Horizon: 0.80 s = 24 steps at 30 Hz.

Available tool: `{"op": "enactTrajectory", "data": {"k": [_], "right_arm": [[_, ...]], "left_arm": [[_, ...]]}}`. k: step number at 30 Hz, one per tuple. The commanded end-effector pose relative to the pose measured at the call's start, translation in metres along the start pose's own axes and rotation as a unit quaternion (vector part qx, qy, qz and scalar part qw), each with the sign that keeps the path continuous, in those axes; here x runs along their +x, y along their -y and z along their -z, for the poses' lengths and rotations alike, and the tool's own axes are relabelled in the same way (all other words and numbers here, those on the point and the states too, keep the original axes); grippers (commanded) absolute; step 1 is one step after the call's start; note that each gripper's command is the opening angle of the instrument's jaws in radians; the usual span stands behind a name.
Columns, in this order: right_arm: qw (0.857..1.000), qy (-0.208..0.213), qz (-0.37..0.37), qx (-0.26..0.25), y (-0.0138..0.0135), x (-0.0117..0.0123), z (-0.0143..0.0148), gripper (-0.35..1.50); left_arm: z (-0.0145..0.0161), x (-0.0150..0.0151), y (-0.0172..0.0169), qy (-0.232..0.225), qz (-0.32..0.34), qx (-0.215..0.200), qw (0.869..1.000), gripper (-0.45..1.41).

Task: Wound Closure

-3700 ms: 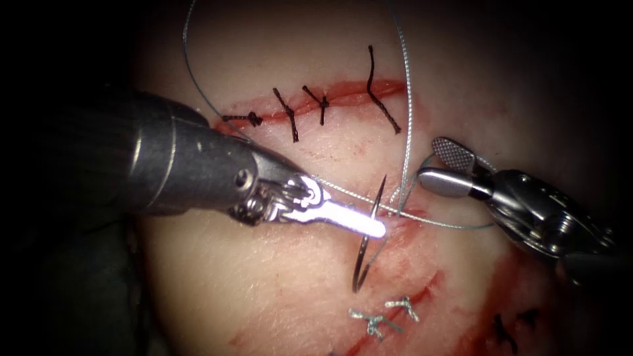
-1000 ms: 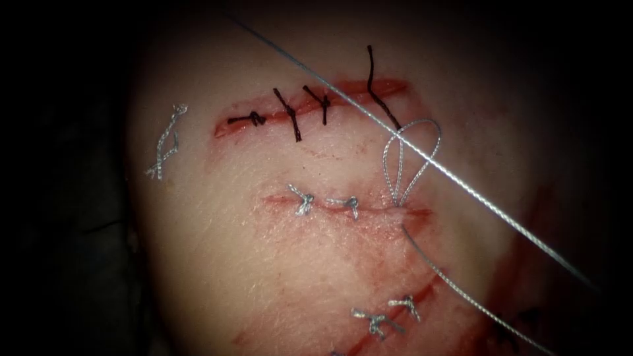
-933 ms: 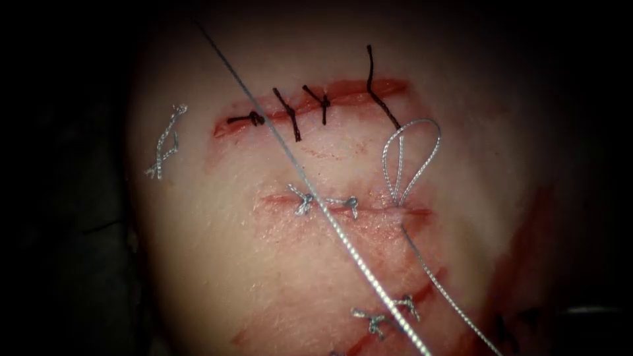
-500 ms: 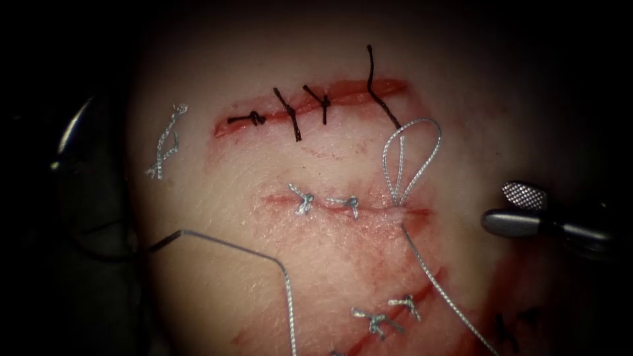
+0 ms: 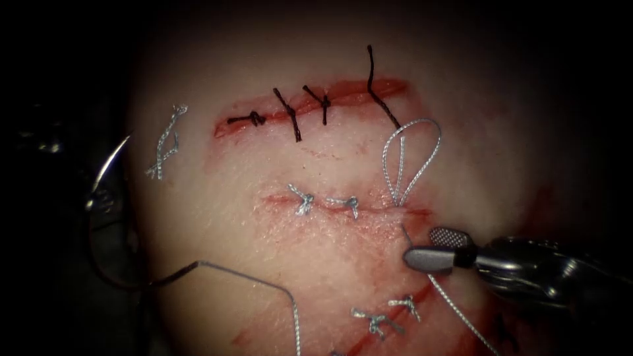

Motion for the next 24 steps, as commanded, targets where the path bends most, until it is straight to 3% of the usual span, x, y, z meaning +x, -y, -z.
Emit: {"op": "enactTrajectory", "data": {"k": [1, 4, 6, 11, 14, 18, 24], "right_arm": [[1.0, 0.005, 0.0, 0.004, 0.0006, -0.0003, -0.0011, 0.41], [1.0, 0.009, 0.003, 0.005, 0.0005, -0.0006, -0.0016, 0.19], [1.0, 0.009, 0.006, 0.006, 0.0004, -0.0009, -0.0019, -0.35], [1.0, 0.022, 0.01, 0.011, 0.0004, -0.0005, -0.0004, -0.35], [0.999, 0.024, 0.017, -0.03, -0.0006, 0.0004, 0.0035, -0.35], [0.993, 0.041, 0.03, -0.105, -0.005, 0.0019, 0.0087, -0.35], [0.987, 0.053, 0.046, -0.145, -0.0099, 0.003, 0.0126, -0.35]], "left_arm": [[-0.0003, 0.0002, 0.0007, 0.0, 0.001, 0.002, 1.0, -0.45], [-0.0004, 0.0002, 0.0007, 0.002, -0.002, 0.004, 1.0, -0.45], [-0.0006, 0.0002, 0.0007, 0.004, 0.0, 0.003, 1.0, -0.45], [-0.001, 0.0, 0.0007, 0.009, -0.003, 0.006, 1.0, -0.45], [-0.0013, -0.0001, 0.0006, 0.012, -0.007, 0.008, 1.0, -0.45], [-0.0013, -0.0001, 0.0007, 0.014, -0.006, 0.017, 1.0, -0.45], [-0.0014, -0.0002, 0.001, 0.014, -0.007, 0.021, 1.0, -0.45]]}}
